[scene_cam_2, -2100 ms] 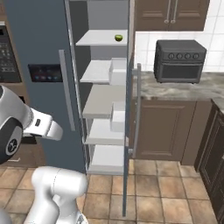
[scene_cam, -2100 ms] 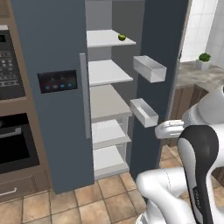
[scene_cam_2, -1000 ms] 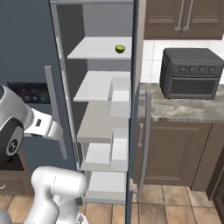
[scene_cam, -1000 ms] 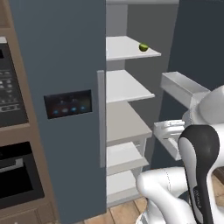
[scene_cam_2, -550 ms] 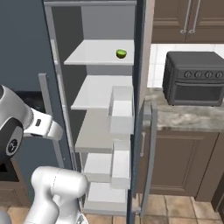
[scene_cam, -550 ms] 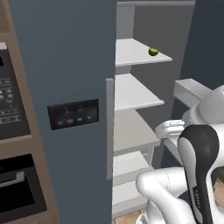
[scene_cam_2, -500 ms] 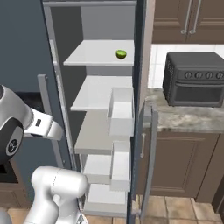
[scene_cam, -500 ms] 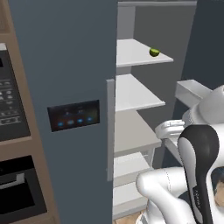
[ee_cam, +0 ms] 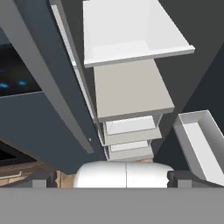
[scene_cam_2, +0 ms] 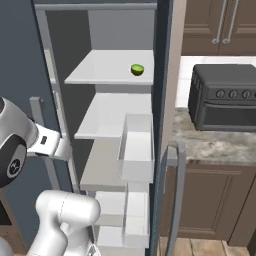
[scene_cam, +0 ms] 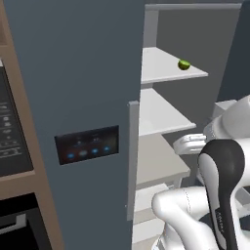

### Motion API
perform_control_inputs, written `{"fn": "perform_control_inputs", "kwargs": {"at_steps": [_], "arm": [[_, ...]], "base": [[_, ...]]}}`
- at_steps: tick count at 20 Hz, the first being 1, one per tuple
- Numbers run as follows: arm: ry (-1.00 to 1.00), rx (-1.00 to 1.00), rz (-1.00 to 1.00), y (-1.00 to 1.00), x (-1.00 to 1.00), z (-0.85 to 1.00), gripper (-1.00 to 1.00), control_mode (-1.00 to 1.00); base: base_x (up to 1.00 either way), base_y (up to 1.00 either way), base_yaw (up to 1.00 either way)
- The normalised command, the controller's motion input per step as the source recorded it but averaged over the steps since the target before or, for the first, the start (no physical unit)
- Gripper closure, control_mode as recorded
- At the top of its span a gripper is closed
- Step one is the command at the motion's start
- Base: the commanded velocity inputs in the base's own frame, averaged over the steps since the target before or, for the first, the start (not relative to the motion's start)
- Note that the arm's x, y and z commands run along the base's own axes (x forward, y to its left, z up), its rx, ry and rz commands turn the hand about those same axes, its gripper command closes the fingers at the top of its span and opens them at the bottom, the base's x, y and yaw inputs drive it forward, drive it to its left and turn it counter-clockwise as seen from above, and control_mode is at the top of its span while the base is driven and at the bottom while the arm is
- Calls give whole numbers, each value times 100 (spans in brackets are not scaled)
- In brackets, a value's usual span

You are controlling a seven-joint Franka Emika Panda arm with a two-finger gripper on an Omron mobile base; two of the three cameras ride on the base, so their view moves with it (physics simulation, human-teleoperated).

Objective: Open the fridge, remove the kiwi, eggplant, and chicken drumstick, and place them on any counter.

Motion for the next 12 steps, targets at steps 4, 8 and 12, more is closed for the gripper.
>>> {"fn": "perform_control_inputs", "kwargs": {"at_steps": [4,8,12], "arm": [[0,0,0,0,0,0,-100,100],[0,0,0,0,0,0,-100,100],[0,0,0,0,0,0,-100,100]], "base": [[36,0,0],[13,0,0],[2,0,0]]}}
